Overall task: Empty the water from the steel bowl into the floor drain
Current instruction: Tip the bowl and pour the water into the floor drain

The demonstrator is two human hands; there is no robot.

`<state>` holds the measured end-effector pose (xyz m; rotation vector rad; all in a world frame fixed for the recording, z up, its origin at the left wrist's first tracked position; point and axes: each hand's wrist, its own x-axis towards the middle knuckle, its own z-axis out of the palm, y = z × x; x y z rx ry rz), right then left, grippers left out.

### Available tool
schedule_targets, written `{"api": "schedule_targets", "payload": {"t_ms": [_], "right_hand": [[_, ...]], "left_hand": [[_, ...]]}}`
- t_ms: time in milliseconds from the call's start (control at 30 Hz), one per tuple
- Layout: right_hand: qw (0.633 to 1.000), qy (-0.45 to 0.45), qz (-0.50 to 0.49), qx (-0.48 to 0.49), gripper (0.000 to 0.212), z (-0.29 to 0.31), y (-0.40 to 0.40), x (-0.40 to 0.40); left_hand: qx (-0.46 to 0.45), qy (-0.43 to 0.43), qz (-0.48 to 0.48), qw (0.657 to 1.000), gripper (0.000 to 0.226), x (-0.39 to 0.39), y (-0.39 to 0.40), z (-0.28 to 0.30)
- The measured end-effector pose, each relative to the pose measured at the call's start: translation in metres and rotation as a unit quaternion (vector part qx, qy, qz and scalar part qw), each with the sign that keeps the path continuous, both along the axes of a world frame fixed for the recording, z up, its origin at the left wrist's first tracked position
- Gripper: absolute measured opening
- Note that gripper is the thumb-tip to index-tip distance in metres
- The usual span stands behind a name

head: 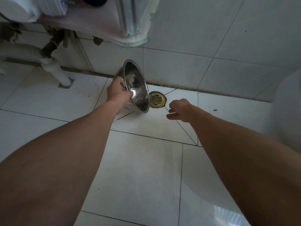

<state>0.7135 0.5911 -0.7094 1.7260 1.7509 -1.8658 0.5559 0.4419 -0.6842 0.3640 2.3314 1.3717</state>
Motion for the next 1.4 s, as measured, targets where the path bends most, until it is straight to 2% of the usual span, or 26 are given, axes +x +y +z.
{"api": "schedule_targets", "payload": {"t_ms": [100, 267, 400, 633, 733, 967, 1100, 1200, 1400], "right_hand": [[1.0, 0.001, 0.005, -0.001, 0.021, 0.0, 0.0, 0.0], [1.0, -0.002, 0.005, 0.001, 0.029, 0.001, 0.001, 0.0], [1.0, 0.0, 0.01, 0.003, 0.031, 0.003, 0.0, -0.001], [1.0, 0.0, 0.011, 0.005, 0.034, 0.006, -0.001, -0.002], [1.0, 0.0, 0.009, 0.005, 0.033, 0.007, -0.002, -0.002], [1.0, 0.003, 0.011, 0.006, 0.031, 0.011, -0.001, -0.002], [1.0, 0.003, 0.011, 0.006, 0.03, 0.012, -0.002, -0.002], [1.0, -0.001, 0.012, 0.008, 0.032, 0.014, -0.002, -0.003], [1.0, 0.002, 0.013, 0.01, 0.031, 0.015, -0.002, -0.002]], "left_hand": [[-0.016, 0.028, -0.027, 0.999, 0.042, 0.002, 0.0, -0.002], [-0.03, 0.078, -0.047, 0.995, 0.03, 0.003, 0.0, -0.004], [-0.043, 0.139, -0.054, 0.988, 0.046, 0.004, -0.001, -0.002], [-0.045, 0.231, -0.106, 0.966, 0.043, 0.009, 0.001, 0.004], [-0.053, 0.273, -0.141, 0.95, 0.031, 0.011, 0.002, 0.006], [-0.054, 0.376, -0.198, 0.904, 0.038, 0.019, 0.006, 0.011], [-0.065, 0.426, -0.222, 0.875, 0.027, 0.022, 0.009, 0.015], [-0.083, 0.459, -0.23, 0.854, 0.028, 0.023, 0.013, 0.016], [-0.099, 0.483, -0.234, 0.838, 0.03, 0.027, 0.014, 0.019]]}}
